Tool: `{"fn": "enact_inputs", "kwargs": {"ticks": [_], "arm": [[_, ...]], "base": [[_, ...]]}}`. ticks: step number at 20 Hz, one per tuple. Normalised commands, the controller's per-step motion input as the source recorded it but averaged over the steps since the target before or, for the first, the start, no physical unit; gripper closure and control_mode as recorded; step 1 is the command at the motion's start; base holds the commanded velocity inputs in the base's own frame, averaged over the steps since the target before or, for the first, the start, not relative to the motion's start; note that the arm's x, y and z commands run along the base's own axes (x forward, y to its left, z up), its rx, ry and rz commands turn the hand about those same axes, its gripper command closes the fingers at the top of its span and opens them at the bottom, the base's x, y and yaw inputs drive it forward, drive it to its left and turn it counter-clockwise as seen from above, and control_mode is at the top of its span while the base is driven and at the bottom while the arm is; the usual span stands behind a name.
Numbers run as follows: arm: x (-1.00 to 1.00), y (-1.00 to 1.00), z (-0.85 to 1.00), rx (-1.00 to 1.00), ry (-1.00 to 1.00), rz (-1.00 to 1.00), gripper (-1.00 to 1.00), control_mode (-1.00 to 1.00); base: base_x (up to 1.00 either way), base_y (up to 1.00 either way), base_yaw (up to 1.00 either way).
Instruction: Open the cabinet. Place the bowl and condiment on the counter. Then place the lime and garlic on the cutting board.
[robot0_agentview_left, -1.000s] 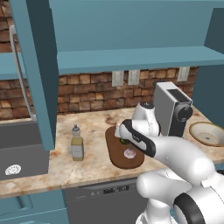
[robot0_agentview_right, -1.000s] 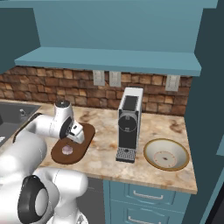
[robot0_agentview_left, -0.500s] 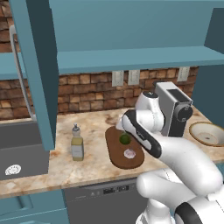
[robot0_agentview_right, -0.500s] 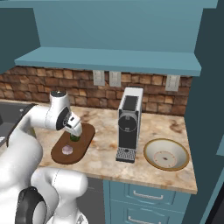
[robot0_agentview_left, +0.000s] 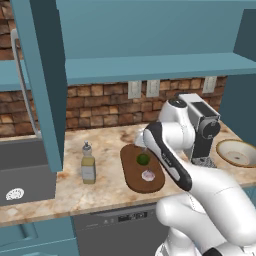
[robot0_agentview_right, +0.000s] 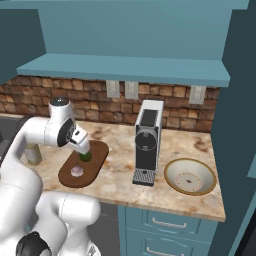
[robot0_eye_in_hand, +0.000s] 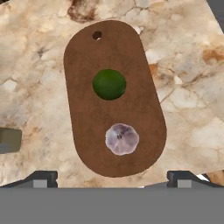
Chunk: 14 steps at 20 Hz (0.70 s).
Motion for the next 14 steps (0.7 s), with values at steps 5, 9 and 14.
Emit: {"fn": "enact_inputs", "kwargs": {"ticks": [5,9,14], "arm": [[-0.41,0.00,0.23,0.00,-0.07,0.00,-1.00,-1.00],[-0.40,0.00,0.25,0.00,-0.07,0.00,-1.00,-1.00],[-0.36,0.00,0.29,0.00,-0.11,0.00,-1.00,-1.00]], "base": [[0.00,0.00,0.00],[0.00,0.00,0.00],[0.00,0.00,0.00]]}}
